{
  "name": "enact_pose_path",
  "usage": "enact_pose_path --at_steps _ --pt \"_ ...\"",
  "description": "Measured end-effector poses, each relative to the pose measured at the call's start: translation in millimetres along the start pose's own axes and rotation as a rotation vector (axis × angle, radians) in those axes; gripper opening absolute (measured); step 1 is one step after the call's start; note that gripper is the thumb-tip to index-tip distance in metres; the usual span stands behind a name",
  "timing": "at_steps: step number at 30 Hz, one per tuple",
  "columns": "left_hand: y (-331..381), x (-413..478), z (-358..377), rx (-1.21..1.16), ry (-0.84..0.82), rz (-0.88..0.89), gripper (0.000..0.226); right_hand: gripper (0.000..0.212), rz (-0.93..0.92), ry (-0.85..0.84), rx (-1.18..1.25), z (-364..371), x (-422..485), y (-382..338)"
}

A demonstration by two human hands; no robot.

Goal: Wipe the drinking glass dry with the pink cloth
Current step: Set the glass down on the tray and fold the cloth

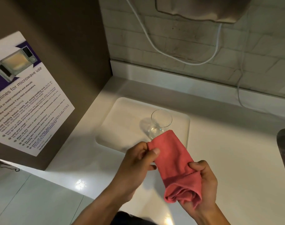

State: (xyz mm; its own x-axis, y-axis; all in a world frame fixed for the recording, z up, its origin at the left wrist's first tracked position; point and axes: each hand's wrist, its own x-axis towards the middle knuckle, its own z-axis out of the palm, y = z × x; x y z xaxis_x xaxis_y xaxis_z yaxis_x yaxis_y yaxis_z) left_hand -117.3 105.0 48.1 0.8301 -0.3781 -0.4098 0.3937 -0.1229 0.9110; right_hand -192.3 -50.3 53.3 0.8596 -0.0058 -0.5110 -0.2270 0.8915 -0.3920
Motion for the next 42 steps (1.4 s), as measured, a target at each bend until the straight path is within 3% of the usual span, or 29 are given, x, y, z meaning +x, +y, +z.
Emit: enact_pose_path --at_steps 2,4,9,13,16,20,22,27,29,33,35,37,42 --pt "8 1 1 -0.235 -0.053 -0.071 0.022 0.053 -0.022 -0.022 0.032 -3 1 0" --pt "17 1 2 -0.375 -0.102 -0.15 0.024 0.051 -0.042 -0.05 0.061 -7 2 2" --pt "9 -2 4 -0.441 -0.145 -0.328 0.037 0.06 -0.063 -0.098 0.042 -11 0 8" --pt "2 -1 -1 -0.438 -0.208 -0.287 0.049 0.064 -0.037 -0.099 -0.196 -19 -1 12" --pt "-1 3 -7 -0.299 -0.23 -0.219 0.054 0.071 -0.153 -0.122 -0.419 -30 0 6" --pt "-1 2 -10 0.029 -0.23 -0.08 0.027 0.035 -0.343 -0.058 -1.033 -31 -5 -11" --pt "3 3 -11 0.233 -0.219 0.026 0.018 0.027 -0.428 -0.029 -1.22 -31 -5 -20" --pt "34 12 -8 0.462 -0.27 0.22 0.011 0.019 -0.575 -0.05 -1.332 -31 -14 -51" --pt "47 17 -2 0.56 -0.255 0.326 0.025 0.016 -0.673 -0.057 -1.428 -29 -19 -60" --pt "67 22 8 0.718 -0.292 0.51 0.019 0.032 -0.835 -0.067 -1.574 -17 -28 -72" --pt "73 23 13 0.786 -0.31 0.533 0.018 0.034 -0.922 -0.08 -1.668 -13 -32 -80" --pt "75 22 21 0.79 -0.305 0.512 0.021 0.023 -0.989 -0.084 -1.758 -14 -37 -87" --pt "74 23 39 0.812 -0.361 0.5 0.016 0.008 -0.87 -0.049 -1.748 -16 -52 -98"
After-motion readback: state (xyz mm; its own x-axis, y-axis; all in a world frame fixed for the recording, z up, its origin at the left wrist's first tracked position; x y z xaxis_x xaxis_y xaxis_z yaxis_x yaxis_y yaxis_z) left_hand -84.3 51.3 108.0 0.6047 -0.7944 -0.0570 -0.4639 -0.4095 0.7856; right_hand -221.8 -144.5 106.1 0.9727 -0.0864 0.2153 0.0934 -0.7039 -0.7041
